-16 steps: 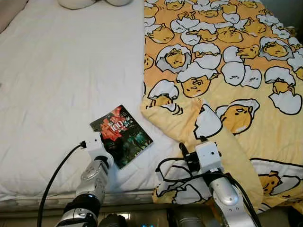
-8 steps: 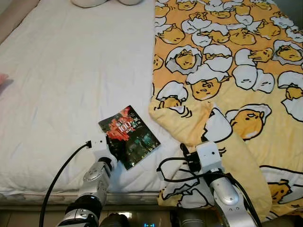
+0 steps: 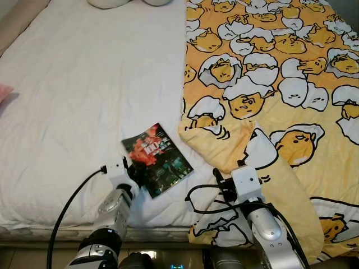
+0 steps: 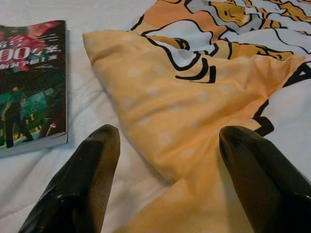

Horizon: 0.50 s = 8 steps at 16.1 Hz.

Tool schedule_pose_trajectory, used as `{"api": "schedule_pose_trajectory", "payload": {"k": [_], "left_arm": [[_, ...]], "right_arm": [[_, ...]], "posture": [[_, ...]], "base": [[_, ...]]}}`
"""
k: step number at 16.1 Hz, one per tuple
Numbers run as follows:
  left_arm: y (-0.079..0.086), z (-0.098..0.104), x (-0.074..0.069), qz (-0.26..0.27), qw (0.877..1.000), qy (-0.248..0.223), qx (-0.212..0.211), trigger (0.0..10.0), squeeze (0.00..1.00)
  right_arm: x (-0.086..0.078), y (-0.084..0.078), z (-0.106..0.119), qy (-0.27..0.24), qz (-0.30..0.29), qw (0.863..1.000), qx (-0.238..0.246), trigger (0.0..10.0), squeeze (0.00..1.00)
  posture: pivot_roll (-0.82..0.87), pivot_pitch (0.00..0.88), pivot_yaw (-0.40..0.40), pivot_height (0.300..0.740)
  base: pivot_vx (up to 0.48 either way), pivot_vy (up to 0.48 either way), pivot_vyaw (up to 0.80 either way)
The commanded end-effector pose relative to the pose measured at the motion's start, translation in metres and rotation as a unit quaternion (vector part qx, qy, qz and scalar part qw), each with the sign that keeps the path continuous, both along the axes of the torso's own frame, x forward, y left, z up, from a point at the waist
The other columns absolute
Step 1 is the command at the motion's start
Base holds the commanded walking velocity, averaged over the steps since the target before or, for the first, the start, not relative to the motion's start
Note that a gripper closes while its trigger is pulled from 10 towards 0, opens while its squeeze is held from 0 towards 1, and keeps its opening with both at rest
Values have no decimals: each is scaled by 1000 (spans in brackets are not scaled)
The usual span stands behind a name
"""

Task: Clean up the room

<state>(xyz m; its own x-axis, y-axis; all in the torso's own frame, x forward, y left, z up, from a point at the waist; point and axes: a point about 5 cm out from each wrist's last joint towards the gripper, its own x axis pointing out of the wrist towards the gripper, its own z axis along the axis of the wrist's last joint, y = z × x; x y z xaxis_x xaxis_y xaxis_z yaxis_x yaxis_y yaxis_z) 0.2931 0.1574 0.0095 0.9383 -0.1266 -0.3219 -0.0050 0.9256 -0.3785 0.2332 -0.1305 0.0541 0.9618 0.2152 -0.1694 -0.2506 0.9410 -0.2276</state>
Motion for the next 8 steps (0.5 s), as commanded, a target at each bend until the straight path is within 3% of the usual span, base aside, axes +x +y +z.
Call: {"api": "schedule_pose_trajectory", "payload": {"k": [1, 4, 5, 8], "left_arm": [[-8, 13, 7, -28, 999, -34, 2, 0, 0], [7, 57, 19, -53, 985, -143, 82, 0, 0], [9, 67, 19, -47, 982, -162, 82, 0, 0], [7, 83, 2, -60, 974, -195, 101, 0, 0]], "right_arm": [[-3, -6, -3, 7, -13, 1000, 4, 10000, 0], [-2, -11, -4, 8, -20, 1000, 3, 10000, 0], [-1, -12, -4, 5, -21, 1000, 3, 10000, 0], [10, -15, 2, -11, -30, 999, 6, 10000, 0]], "posture": [[-178, 158, 25, 740], [-169, 156, 24, 740], [-163, 148, 26, 740], [-148, 108, 35, 740]], "base": [[0, 0, 0], [0, 0, 0], [0, 0, 0], [0, 0, 0]]}}
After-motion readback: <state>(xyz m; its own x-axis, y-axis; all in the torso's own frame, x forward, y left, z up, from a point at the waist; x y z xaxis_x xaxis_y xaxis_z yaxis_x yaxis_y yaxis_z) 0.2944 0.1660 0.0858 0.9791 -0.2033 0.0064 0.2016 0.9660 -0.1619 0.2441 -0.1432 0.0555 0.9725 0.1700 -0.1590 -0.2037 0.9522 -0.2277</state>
